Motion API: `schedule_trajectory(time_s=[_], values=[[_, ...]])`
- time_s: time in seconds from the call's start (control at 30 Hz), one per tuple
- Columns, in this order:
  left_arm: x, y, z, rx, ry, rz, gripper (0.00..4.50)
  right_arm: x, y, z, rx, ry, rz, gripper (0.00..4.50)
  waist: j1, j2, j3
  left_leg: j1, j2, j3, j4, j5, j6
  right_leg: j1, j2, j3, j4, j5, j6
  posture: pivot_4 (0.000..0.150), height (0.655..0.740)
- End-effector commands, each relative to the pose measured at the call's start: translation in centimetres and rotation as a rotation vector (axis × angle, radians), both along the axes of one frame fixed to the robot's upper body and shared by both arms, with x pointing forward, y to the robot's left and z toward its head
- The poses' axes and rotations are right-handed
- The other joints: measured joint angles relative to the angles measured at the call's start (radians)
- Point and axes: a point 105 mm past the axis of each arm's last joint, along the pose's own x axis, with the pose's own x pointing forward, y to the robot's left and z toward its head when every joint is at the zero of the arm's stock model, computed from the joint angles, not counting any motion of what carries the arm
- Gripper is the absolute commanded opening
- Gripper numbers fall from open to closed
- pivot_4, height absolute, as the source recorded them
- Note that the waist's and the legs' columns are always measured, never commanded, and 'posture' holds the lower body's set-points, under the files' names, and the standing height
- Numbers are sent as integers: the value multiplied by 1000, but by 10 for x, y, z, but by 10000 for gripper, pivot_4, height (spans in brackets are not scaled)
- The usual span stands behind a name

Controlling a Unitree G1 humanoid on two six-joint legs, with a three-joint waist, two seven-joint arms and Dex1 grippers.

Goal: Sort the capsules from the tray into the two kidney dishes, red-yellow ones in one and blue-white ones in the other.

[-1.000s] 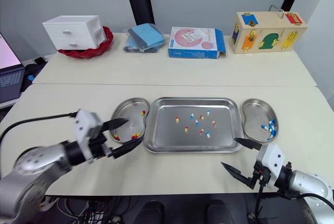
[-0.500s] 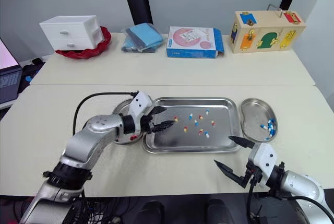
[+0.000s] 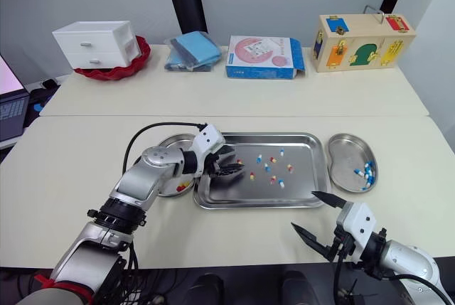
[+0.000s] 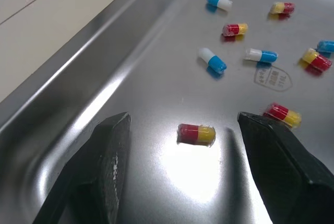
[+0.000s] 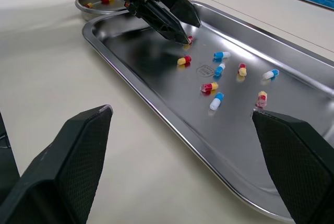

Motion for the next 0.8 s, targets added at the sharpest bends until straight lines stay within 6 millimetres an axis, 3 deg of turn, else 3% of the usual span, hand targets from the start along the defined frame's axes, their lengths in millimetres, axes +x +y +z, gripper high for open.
schedule_trajectory(time_s=[0.03, 0.07, 0.17, 0.4, 0.63, 0.8], values=[[0, -9, 4, 12, -13, -55, 33463, -4, 8, 11, 13, -46, 26, 45000, 0, 0, 0, 0, 0, 0, 0, 0, 0, 0, 0, 0, 0, 0, 0, 1500, 7078], [-1, -9, 3, 16, -7, -62, 33463, -4, 8, 11, 13, -46, 26, 45000, 0, 0, 0, 0, 0, 0, 0, 0, 0, 0, 0, 0, 0, 0, 0, 1500, 7078], [0, -9, 0, 31, -2, -61, 27518, -3, 9, 12, 12, -47, 27, 45000, 0, 0, 0, 0, 0, 0, 0, 0, 0, 0, 0, 0, 0, 0, 0, 1500, 7078], [-1, -9, -1, 37, -11, -77, 4727, -4, 9, 13, 6, -47, 27, 45000, 0, 0, 0, 0, 0, 0, 0, 0, 0, 0, 0, 0, 0, 0, 0, 1500, 7078], [-11, -2, 39, -24, -102, -80, 4157, -3, 8, 11, -28, -53, 45, 45000, -1, 0, 0, 0, 0, 0, 0, 0, 0, 0, 0, 0, 0, 0, 0, 1500, 7078], [-28, 45, 69, -41, -116, 64, 4156, -5, 16, 9, -40, -46, 164, 45000, -7, 1, 0, 1, 0, 0, 0, 0, 0, 0, 0, 1, 1, 0, 0, 1500, 7078]])
